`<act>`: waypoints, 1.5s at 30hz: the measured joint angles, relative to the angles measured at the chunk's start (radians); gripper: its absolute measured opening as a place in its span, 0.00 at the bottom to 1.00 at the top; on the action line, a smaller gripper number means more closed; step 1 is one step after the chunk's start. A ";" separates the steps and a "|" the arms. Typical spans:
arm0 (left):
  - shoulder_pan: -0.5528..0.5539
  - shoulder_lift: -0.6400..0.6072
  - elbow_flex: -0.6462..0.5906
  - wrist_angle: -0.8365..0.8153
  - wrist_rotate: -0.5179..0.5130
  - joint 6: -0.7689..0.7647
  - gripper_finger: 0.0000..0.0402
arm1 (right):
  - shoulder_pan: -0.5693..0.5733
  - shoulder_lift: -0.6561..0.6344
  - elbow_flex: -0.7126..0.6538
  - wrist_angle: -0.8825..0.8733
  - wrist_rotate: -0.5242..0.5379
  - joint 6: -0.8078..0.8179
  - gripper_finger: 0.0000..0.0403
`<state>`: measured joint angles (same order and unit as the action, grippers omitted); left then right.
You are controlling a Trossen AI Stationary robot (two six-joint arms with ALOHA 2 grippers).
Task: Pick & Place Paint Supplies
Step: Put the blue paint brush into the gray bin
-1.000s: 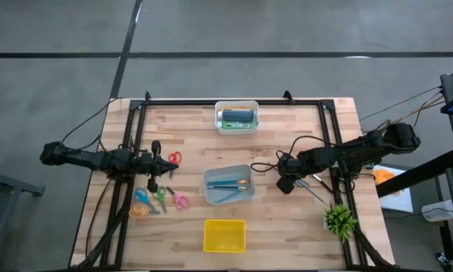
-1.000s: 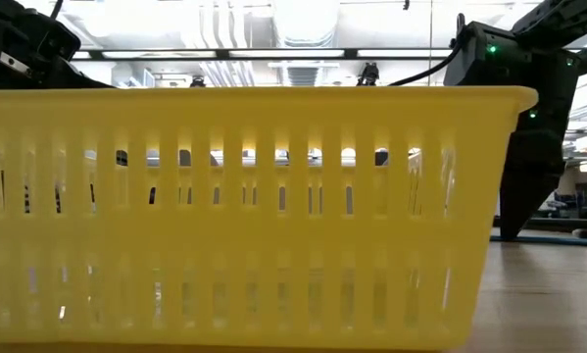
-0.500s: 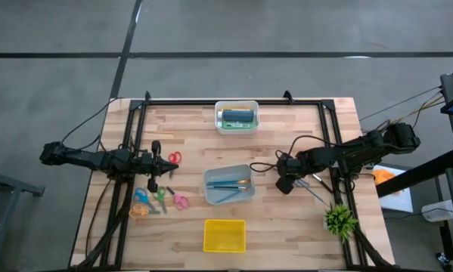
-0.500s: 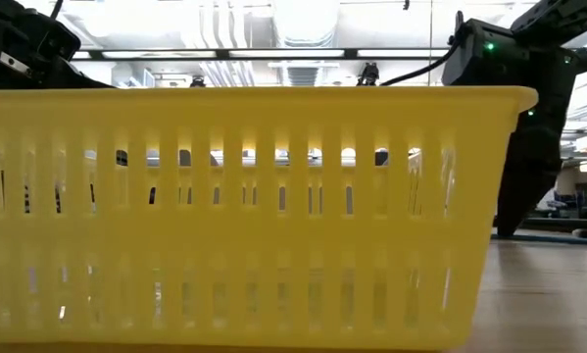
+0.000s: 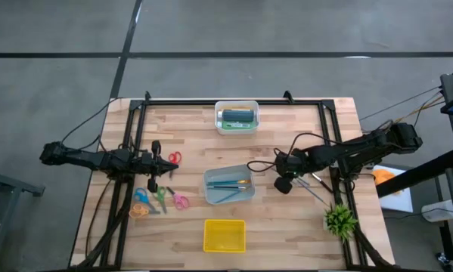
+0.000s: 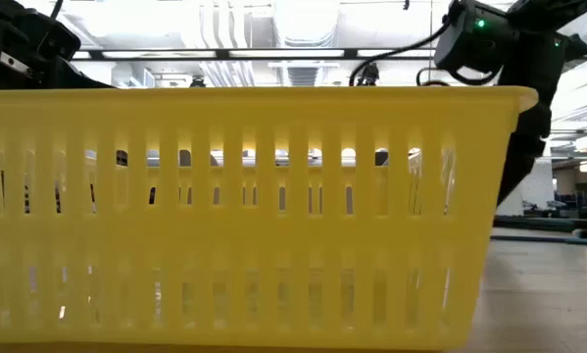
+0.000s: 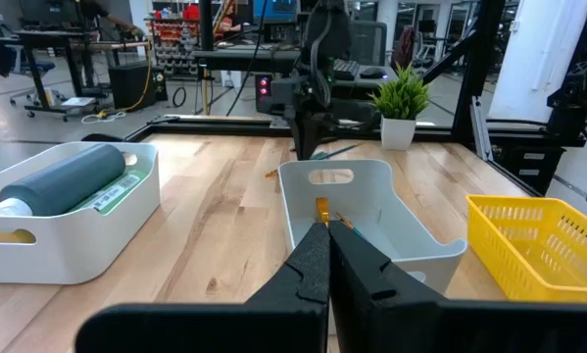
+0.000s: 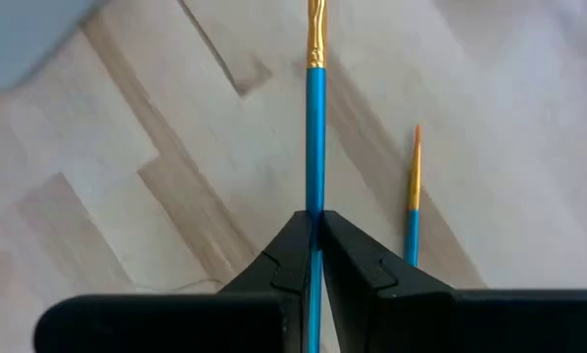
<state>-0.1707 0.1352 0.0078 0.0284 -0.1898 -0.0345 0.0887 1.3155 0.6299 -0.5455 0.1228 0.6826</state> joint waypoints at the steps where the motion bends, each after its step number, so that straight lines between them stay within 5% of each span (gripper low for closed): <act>1: 0.000 0.000 0.000 0.000 0.000 0.000 0.00 | 0.000 -0.006 0.005 0.000 0.007 -0.008 0.05; 23: 0.000 0.000 0.000 0.000 0.000 0.000 0.00 | 0.000 -0.023 0.239 0.090 0.001 -0.438 0.05; 45: 0.000 0.000 0.000 0.000 0.000 0.000 0.00 | 0.000 0.565 0.893 -0.276 -0.167 -0.676 0.05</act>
<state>-0.1710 0.1349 0.0078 0.0280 -0.1898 -0.0346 0.0891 1.8807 1.5231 -0.8220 -0.0444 0.0065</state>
